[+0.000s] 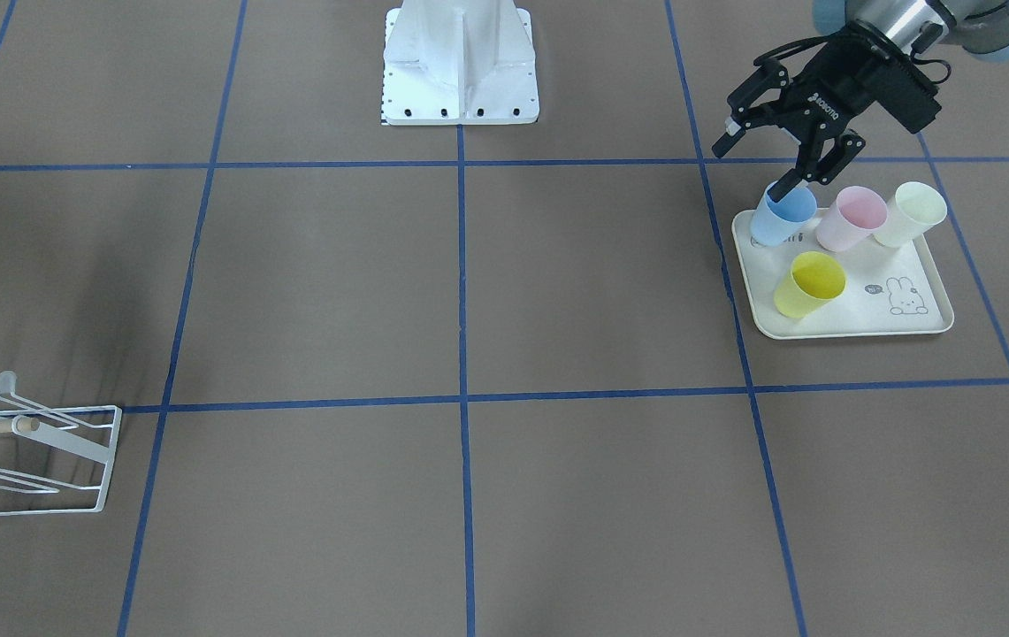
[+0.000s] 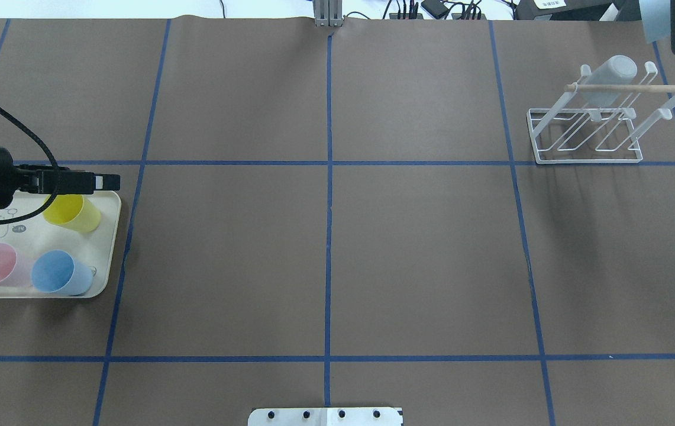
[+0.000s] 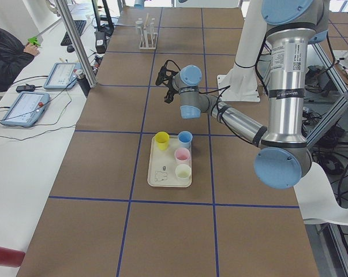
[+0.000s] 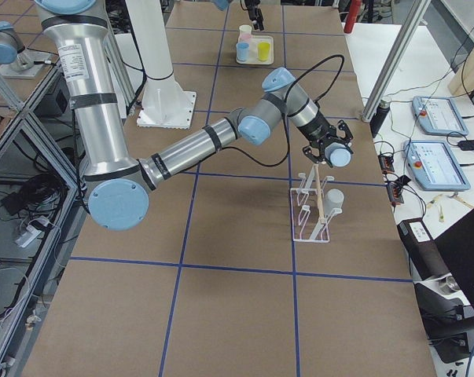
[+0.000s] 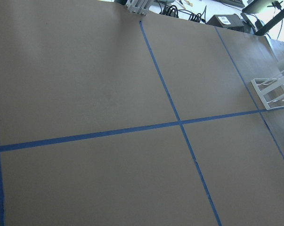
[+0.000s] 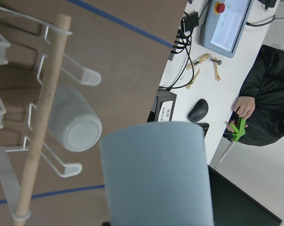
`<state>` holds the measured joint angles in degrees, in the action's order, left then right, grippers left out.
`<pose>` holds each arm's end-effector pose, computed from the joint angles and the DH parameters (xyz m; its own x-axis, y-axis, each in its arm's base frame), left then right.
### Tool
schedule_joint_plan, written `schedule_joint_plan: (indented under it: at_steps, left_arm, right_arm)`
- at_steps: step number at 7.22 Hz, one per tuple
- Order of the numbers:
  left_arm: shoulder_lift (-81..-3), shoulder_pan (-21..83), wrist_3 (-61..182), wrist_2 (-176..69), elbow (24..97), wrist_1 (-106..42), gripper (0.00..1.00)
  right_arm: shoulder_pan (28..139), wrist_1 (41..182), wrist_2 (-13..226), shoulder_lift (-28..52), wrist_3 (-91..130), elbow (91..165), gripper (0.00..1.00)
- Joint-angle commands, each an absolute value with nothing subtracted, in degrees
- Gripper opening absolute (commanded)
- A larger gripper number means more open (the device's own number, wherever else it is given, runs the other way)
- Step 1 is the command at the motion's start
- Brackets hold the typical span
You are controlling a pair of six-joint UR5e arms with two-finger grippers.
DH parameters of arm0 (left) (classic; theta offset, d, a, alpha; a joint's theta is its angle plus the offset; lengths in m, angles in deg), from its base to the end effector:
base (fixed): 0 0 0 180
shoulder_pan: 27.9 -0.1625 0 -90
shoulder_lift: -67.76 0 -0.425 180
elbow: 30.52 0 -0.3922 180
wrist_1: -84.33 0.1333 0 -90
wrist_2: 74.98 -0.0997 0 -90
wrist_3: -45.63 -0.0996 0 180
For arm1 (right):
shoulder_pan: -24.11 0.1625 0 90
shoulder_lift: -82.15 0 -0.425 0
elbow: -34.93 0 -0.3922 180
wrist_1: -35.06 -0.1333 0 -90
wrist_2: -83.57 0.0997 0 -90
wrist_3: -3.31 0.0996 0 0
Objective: Transfer IKEA cup to right arm and place on rack
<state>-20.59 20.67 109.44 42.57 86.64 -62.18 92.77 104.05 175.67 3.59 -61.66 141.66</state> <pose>0.2277 -0.3899 0.3319 0.2420 0.3171 -0.9170 0.2840 0.8805 0.3795 -0.0869 -0.5786 0.3835 0.1740 -0.7165 -0.6756 0.9349 -0.0953 0.3419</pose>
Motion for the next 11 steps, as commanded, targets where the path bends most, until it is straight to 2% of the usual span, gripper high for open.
schedule_joint_plan:
  at_steps: [1, 8, 10, 11]
  left_arm:
    - [-20.6, 20.6, 109.4, 42.4, 86.6, -62.2, 0.99]
    - [-20.6, 20.6, 109.5, 42.2, 86.5, -62.2, 0.99]
    - [-20.6, 20.6, 109.5, 42.2, 86.4, -62.2, 0.99]
    - [-20.6, 20.6, 109.5, 42.2, 86.4, -62.2, 0.99]
  right_arm:
    - [93.3, 103.6, 174.9, 5.0, -78.3, 136.9, 0.00]
    - [90.7, 103.5, 164.1, 5.3, -88.9, 129.8, 0.00]
    - [89.9, 101.2, 162.0, 7.4, -88.9, 124.9, 0.00]
    - [89.8, 95.2, 162.0, 7.4, -88.8, 120.7, 0.00]
